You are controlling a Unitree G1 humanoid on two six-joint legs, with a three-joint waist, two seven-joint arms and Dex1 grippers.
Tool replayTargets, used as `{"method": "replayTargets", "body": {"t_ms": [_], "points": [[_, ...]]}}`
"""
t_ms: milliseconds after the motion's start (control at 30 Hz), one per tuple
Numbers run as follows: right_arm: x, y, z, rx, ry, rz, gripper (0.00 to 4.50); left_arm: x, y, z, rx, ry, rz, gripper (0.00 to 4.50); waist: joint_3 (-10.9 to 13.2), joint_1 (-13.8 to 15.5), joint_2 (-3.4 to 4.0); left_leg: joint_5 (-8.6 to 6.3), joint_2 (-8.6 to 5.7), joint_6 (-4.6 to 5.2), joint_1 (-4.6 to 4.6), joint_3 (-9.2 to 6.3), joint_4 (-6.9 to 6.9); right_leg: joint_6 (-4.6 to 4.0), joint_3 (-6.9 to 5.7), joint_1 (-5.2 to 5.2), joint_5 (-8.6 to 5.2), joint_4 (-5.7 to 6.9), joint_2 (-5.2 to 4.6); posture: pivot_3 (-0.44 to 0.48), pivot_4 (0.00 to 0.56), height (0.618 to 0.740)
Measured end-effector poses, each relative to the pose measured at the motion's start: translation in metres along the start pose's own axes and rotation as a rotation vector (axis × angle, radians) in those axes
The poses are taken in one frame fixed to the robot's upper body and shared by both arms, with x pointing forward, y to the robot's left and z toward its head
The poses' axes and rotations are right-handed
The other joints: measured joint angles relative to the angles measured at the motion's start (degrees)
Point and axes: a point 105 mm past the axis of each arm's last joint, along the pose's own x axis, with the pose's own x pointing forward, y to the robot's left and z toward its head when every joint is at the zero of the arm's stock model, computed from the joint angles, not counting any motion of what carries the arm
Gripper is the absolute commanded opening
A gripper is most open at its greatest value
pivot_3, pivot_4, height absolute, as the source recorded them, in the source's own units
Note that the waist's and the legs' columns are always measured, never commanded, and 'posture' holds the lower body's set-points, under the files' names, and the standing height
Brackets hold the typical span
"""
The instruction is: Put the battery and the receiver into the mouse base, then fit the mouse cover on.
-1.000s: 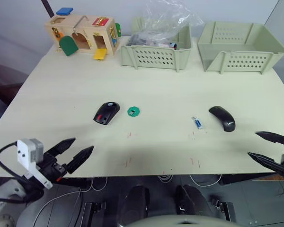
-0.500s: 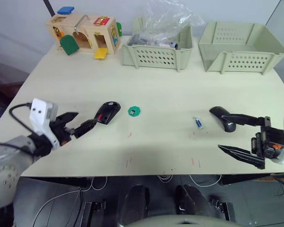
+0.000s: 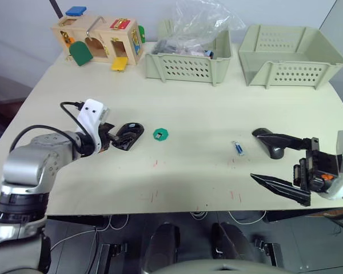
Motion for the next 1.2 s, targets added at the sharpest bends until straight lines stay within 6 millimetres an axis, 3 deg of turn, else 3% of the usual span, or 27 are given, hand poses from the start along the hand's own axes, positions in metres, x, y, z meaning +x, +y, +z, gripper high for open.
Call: {"method": "replayTargets", "body": {"t_ms": [433, 900, 1067, 1200], "points": [[0.002, 0.003, -0.001, 0.031, -0.001, -0.040, 4.44, 0.021, 0.001, -0.011, -0.004, 0.055, 0.009, 4.50, 0.1, 0.0, -0.10, 0.00, 0.00, 0.00, 0.00, -0.02, 0.03, 0.01, -0.01, 0.01, 0.01, 0.03, -0.01, 0.000, 0.150, 0.740], [0.002, 0.006, -0.003, 0.035, 0.005, -0.054, 4.44, 0.028, 0.003, -0.014, 0.001, 0.050, -0.006, 4.50, 0.1, 0.1, -0.14, 0.00, 0.00, 0.00, -0.01, -0.03, 0.03, 0.12, -0.01, 0.01, 0.08, 0.03, -0.01, 0.000, 0.150, 0.740], [0.003, 0.006, -0.002, 0.033, 0.005, -0.054, 4.50, 0.028, 0.003, -0.014, 0.002, 0.045, -0.017, 2.90, 0.1, 0.1, -0.14, 0.00, 0.00, 0.01, -0.01, -0.03, 0.03, 0.23, -0.01, 0.01, 0.14, 0.03, -0.01, 0.000, 0.150, 0.740], [0.001, 0.007, -0.004, 0.043, 0.006, -0.054, 4.50, 0.027, 0.002, -0.014, 0.001, 0.039, -0.033, 2.93, 0.1, 0.1, -0.15, 0.00, 0.00, 0.00, -0.01, -0.04, 0.04, 0.23, -0.02, 0.01, 0.14, 0.03, -0.01, 0.000, 0.150, 0.740]]}}
